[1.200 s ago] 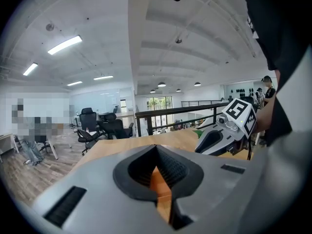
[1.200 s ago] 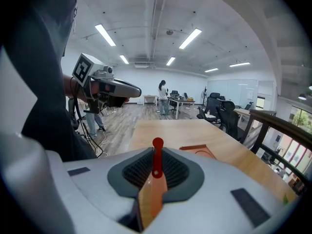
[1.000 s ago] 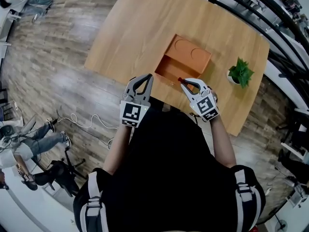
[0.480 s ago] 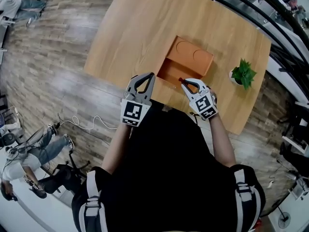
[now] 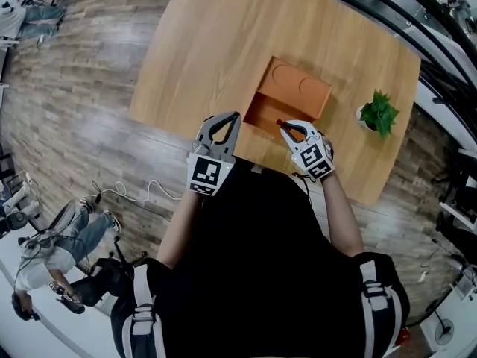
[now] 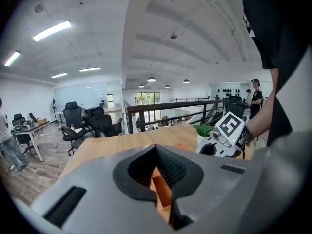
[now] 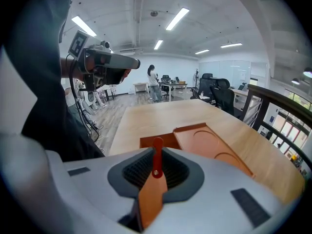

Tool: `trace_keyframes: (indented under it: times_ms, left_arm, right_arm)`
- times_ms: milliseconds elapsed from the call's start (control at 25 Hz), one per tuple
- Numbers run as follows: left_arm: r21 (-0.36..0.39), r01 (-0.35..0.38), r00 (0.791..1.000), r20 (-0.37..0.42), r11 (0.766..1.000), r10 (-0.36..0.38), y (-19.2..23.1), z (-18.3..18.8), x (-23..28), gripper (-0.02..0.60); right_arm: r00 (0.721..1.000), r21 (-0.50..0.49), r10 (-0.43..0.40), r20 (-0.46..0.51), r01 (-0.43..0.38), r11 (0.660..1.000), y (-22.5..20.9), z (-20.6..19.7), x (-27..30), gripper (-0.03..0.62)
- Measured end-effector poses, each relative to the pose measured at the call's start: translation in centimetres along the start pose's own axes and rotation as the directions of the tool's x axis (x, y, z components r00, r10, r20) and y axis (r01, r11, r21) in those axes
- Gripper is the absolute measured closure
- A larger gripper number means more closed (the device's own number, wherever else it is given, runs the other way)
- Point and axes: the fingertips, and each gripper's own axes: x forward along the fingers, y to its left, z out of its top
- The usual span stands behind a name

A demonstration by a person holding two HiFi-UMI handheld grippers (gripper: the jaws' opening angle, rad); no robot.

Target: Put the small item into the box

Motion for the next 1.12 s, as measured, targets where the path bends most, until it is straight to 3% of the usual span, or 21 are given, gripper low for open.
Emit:
trace_keyframes:
  times_ms: [800, 1120]
  left_arm:
    - [0.009, 0.037, 0.999, -0.025, 0.999, -0.036, 1.7, -0.6, 1.4, 0.560]
    - [0.021, 0.050, 0.998, -0.028, 0.999, -0.049, 2.0, -0.5, 2.0, 0.560]
  right_arm:
    - [0.995, 0.067, 0.011, -0.104, -0.004, 0.998, -1.4, -3.8, 5.2, 0.528]
    - [0.980, 0.068, 0.006, -0.198, 0.007, 0.998, -2.0, -5.6, 7.3, 0.528]
